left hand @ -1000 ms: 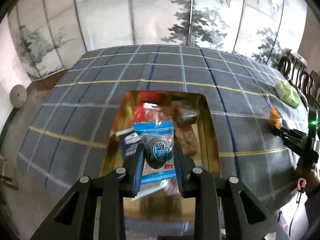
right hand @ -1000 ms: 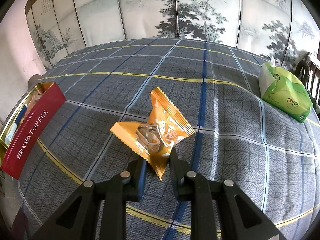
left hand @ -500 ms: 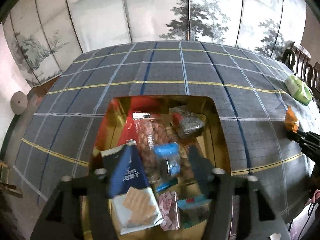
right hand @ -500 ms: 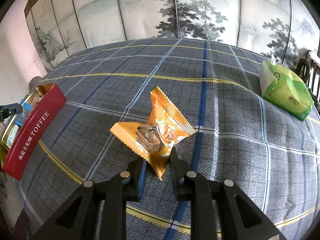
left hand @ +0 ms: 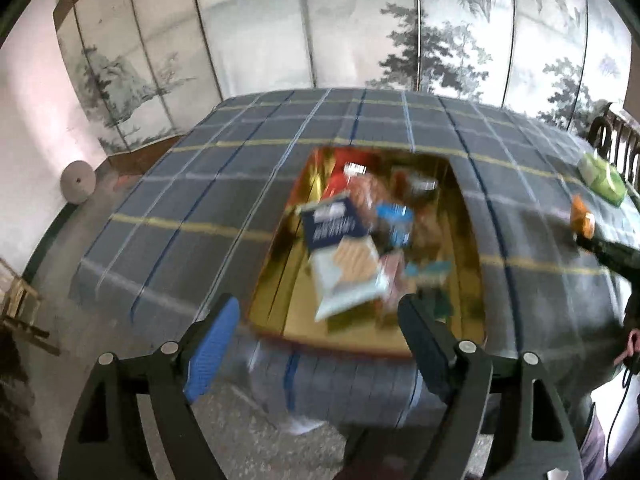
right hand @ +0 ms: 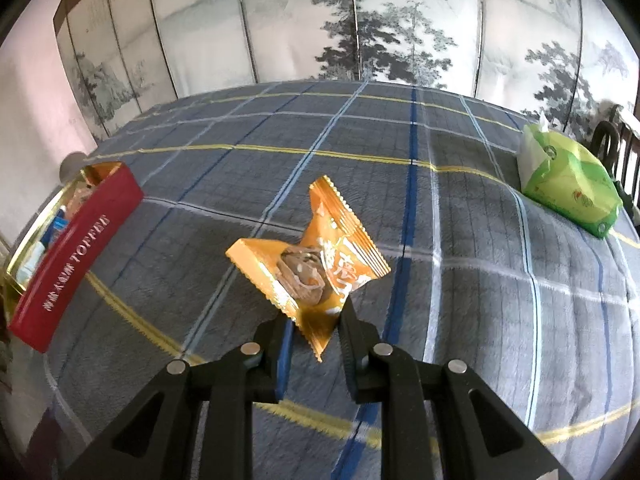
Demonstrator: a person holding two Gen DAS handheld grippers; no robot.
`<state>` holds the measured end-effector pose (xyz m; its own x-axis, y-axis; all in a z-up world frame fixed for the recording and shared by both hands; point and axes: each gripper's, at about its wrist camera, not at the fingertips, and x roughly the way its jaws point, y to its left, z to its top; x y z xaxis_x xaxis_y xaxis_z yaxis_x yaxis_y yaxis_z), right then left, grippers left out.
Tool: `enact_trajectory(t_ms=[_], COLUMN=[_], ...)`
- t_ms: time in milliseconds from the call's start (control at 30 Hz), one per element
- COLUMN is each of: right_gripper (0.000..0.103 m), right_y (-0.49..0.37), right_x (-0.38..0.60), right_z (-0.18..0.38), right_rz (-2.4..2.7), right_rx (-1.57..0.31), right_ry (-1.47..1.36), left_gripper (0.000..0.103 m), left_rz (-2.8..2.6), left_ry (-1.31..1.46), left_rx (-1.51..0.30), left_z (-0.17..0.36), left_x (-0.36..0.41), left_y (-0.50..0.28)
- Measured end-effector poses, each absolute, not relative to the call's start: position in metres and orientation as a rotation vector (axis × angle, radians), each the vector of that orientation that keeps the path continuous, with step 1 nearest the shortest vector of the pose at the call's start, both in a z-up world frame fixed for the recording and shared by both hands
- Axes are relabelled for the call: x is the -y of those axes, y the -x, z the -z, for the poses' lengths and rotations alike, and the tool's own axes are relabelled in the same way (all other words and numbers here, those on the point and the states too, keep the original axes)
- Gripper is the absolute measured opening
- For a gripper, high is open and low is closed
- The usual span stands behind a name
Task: Organize snacks
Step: 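Carry the orange candy over the gold tin and open the right gripper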
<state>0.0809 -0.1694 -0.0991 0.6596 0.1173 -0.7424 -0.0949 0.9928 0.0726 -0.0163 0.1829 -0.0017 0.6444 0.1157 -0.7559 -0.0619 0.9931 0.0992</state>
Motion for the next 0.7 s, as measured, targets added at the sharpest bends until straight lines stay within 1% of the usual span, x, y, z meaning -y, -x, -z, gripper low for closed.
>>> enact_trajectory(t_ms=[267, 467, 700], right_gripper=[0.021, 0.021, 0.021], right_y=[-0.044, -0.032, -0.02], right_x=[0.155, 0.147, 0.128], right_z=[0.086, 0.083, 0.064], right_rz=[-0.157, -0.163, -0.207], right_rx=[-0.81, -0.808, -0.775], right_ry=[-0.063, -0.066, -0.043], left_gripper=[0.078, 0.079, 0.079], left_rz=[-0.063, -0.046, -0.065], left_ry=[-0.084, -0.05, -0.073], left_rx=[-0.886, -0.903, -0.883], left_z=[0.006, 0.006, 0.004], left_x=[-0.172, -0.171, -0.172], left_y=[0.04, 0.043, 0.051])
